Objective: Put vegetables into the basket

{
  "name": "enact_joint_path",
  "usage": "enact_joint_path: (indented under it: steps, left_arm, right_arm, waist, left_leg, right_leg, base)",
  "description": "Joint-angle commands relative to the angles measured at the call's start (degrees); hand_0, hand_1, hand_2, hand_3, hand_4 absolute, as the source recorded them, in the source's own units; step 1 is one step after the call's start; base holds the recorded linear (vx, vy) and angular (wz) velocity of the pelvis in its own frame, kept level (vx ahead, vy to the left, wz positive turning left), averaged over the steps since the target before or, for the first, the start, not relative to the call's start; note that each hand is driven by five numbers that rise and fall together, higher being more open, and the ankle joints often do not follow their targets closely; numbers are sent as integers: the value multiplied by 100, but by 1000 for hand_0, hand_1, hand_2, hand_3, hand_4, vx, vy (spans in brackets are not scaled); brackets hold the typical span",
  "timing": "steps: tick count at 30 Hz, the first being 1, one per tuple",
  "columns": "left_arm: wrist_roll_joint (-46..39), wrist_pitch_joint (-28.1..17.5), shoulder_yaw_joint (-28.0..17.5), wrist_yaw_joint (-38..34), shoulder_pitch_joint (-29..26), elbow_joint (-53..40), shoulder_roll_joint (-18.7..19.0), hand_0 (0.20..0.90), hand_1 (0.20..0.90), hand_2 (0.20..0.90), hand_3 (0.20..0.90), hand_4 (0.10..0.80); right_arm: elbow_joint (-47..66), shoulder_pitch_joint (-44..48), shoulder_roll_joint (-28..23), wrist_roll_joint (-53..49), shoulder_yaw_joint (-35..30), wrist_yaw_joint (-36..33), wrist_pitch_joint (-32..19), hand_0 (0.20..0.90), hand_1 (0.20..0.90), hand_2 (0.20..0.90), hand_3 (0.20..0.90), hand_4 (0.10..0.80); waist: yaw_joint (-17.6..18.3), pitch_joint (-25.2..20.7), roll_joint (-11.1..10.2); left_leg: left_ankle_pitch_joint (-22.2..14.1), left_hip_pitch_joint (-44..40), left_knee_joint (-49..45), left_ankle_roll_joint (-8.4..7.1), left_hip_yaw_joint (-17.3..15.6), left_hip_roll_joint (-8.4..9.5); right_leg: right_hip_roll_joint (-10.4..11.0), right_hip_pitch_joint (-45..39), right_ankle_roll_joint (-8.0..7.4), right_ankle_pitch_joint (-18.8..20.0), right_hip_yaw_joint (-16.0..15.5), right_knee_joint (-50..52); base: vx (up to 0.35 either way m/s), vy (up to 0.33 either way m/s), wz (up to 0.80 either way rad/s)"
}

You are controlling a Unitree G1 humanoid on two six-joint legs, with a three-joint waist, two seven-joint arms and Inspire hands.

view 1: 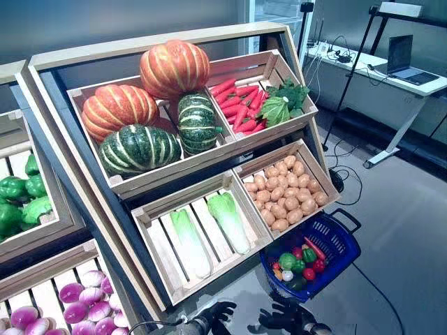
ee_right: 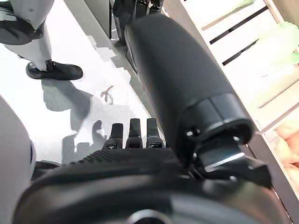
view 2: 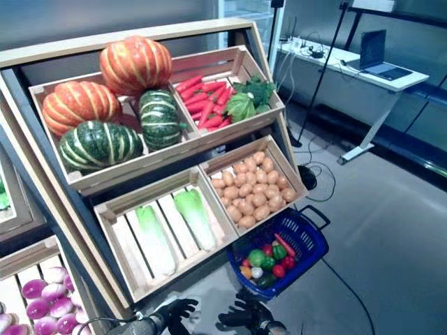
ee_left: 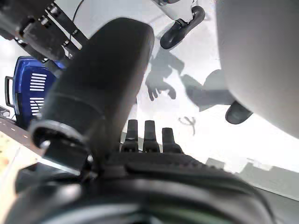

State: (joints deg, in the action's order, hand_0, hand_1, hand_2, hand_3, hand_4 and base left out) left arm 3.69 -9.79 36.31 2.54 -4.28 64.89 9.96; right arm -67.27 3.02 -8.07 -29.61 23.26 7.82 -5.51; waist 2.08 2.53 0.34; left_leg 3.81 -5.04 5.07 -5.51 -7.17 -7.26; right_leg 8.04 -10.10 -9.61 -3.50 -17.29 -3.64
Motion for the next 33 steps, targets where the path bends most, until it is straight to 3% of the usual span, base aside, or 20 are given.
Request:
enact_joint_path:
  steps: [1,14,21,25,26,30,33]
  left_arm:
    - [106,-519,245,-105,-499,226,-152,900,900,900,900,800]
    - [899,-655,611,-403,-616,14,-13,900,900,900,900,800]
    - [1858,-1117,779,-1631,-729,-358,228,900,900,900,900,800]
    - [2590,-1036,677,-2201,-933,-1584,964,900,900,900,900,800]
    - [2828,-868,561,-2293,-1030,-2375,1440,900,900,900,900,800]
    - [3241,-553,-30,-2211,-1121,-4073,2577,900,900,900,900,800]
    - [3257,-508,-277,-2144,-1184,-4486,3008,900,900,900,900,800]
  right_arm:
    - [-164,630,238,-166,26,38,-284,900,900,900,900,800]
    - [-205,670,159,-267,10,79,-146,900,900,900,900,800]
    - [-218,672,99,-405,23,28,-74,900,900,900,900,800]
    - [-98,661,-98,-631,-66,-39,25,900,900,900,900,800]
    - [-73,627,-182,-693,-184,-72,41,900,900,900,900,800]
    - [-140,362,-272,-644,-560,-31,-131,900,900,900,900,800]
    - [-157,243,-295,-536,-653,8,-285,900,900,900,900,800]
  waist:
    - [-48,99,45]
    - [0,135,87]
    - [8,138,111]
    - [-32,193,179]
    - [-61,198,226]
    - [-150,151,291]
    - [-169,119,291]
  left_leg:
    - [-201,-10,-7,174,-82,146]
    - [-190,-15,-7,155,-105,129]
    - [-193,-14,-7,126,-99,140]
    - [-178,-4,-7,110,-81,156]
    - [-171,4,-7,113,-74,164]
    - [-175,36,-7,115,-44,191]
    - [-179,53,-7,107,-30,197]
  right_leg:
    - [-123,358,323,454,514,43]
    - [-131,364,316,446,546,51]
    - [-124,350,306,444,561,23]
    - [-110,330,310,442,554,6]
    - [-104,319,311,449,545,-12]
    - [-71,284,299,461,469,-49]
    - [-56,277,292,464,427,-60]
  base:
    - [0,0,0]
    - [0,0,0]
    - [0,4,-2]
    - [-4,50,-5]
    - [19,63,-1]
    - [36,38,1]
    - [39,-2,7]
